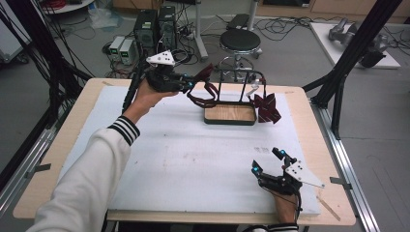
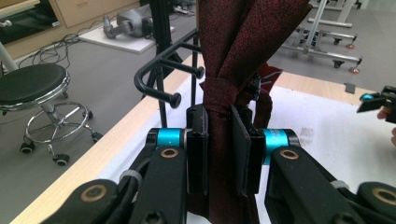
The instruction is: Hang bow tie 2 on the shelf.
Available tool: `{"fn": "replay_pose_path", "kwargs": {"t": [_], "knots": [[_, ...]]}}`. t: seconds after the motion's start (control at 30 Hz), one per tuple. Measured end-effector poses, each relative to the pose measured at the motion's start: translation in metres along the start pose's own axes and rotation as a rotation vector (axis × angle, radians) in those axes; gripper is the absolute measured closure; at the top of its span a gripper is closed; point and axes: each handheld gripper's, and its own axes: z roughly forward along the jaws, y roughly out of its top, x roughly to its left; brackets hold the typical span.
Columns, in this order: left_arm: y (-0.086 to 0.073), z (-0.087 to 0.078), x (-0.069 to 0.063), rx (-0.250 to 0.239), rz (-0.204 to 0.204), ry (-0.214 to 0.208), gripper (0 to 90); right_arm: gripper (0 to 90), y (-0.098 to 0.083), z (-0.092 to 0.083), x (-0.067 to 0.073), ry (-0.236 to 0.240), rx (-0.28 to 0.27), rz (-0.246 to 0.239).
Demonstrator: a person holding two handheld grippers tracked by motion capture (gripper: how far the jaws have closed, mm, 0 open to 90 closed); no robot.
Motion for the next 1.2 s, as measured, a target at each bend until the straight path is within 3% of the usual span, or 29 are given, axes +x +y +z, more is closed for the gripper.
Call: {"fn": "replay_pose_path", "kwargs": {"t": [0.57, 0.73, 0.93, 1.2], "knots": [[0.005, 0.029, 0.010, -0.044, -0.060, 0.077, 77.1, 11.1, 0.000, -0.001, 0.002, -0.006, -0.010, -0.007], [0.005, 0.031, 0.012, -0.045, -0.068, 0.095, 77.1, 11.1, -0.001, -0.001, 0.002, -0.007, -0.013, -0.011], [0.004, 0.027, 0.013, -0.048, -0.068, 0.089, 77.1, 11.2, -0.001, -0.001, 0.002, -0.006, -0.012, -0.009], [0.001, 0.025, 0.019, -0.043, -0.079, 0.125, 77.1, 11.2, -0.001, -0.001, 0.002, -0.008, -0.014, -0.010]]}}
